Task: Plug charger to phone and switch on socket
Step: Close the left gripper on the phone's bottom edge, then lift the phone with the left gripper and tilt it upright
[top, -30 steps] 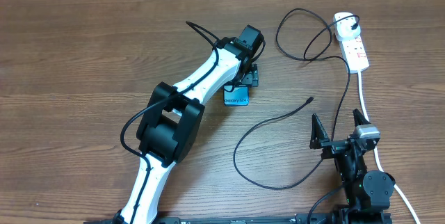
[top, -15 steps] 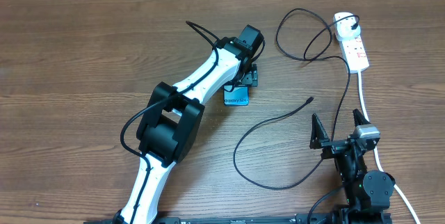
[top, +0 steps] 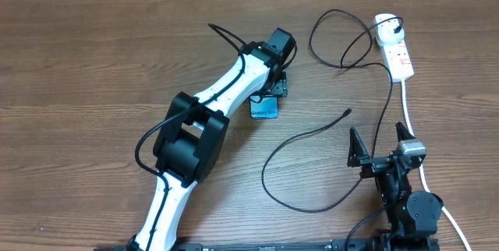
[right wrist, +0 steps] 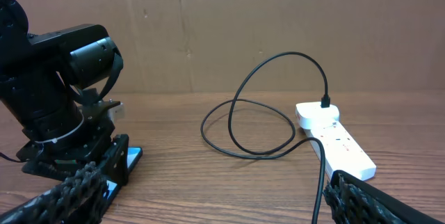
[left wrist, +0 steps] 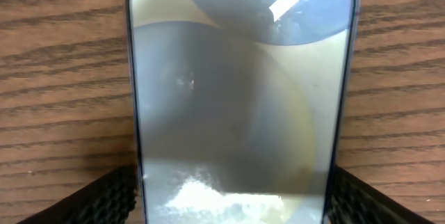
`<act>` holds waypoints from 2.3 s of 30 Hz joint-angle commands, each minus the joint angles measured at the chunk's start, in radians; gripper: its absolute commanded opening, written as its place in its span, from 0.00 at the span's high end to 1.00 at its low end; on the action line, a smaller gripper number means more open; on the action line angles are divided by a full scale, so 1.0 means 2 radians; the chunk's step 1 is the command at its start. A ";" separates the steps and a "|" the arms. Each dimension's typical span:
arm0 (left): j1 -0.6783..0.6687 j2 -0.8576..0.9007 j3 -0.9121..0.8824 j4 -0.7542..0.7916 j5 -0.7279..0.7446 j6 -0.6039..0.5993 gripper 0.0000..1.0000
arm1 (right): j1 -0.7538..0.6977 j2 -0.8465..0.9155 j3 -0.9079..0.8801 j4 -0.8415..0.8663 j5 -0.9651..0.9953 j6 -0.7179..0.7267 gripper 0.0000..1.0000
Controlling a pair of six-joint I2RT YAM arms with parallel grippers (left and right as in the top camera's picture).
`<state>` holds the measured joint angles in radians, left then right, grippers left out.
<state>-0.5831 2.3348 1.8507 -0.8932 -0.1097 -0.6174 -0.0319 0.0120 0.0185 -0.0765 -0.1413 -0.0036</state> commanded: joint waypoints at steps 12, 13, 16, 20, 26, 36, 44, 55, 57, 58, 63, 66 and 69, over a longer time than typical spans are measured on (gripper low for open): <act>-0.003 0.008 -0.015 -0.007 0.016 0.004 0.25 | 0.002 -0.003 -0.005 0.002 0.005 -0.002 0.00; -0.003 0.008 -0.015 -0.007 0.016 0.004 0.26 | 0.002 -0.003 -0.005 0.002 0.005 -0.002 0.00; -0.003 0.008 -0.015 -0.007 0.016 0.004 0.28 | 0.002 -0.003 -0.005 0.002 0.005 -0.002 0.00; -0.003 0.008 -0.015 -0.008 0.017 0.004 0.25 | 0.002 -0.003 -0.005 0.002 0.005 -0.002 0.00; -0.003 0.007 -0.014 -0.010 0.036 0.004 0.25 | 0.002 -0.003 -0.005 0.002 0.005 -0.002 0.00; -0.002 0.007 -0.010 -0.018 0.039 0.004 0.30 | 0.002 -0.003 -0.005 0.002 0.005 -0.002 0.00; -0.002 0.007 0.018 -0.046 0.042 0.004 0.30 | 0.002 -0.003 -0.005 0.002 0.005 -0.002 0.00; 0.010 0.007 0.051 -0.071 0.095 0.004 0.31 | 0.002 -0.003 -0.005 0.002 0.005 -0.002 0.00; 0.016 0.007 0.052 -0.072 0.103 0.004 0.31 | 0.002 -0.003 -0.005 0.002 0.005 -0.002 0.00; 0.020 0.007 0.052 -0.073 0.107 0.004 0.31 | 0.002 -0.003 -0.005 0.002 0.005 -0.002 0.00; 0.041 0.007 0.052 -0.079 0.132 0.004 0.33 | 0.002 -0.003 -0.005 0.002 0.005 -0.002 0.00; 0.055 0.006 0.053 -0.083 0.162 0.004 0.33 | 0.002 -0.003 -0.005 0.002 0.005 -0.002 0.00; 0.068 0.006 0.057 -0.090 0.198 0.004 0.34 | 0.002 -0.003 -0.005 0.002 0.005 -0.002 0.00</act>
<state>-0.4725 2.3417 1.9266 -1.0618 0.1749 -0.6102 -0.0319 0.0120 0.0185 -0.0761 -0.1406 -0.0036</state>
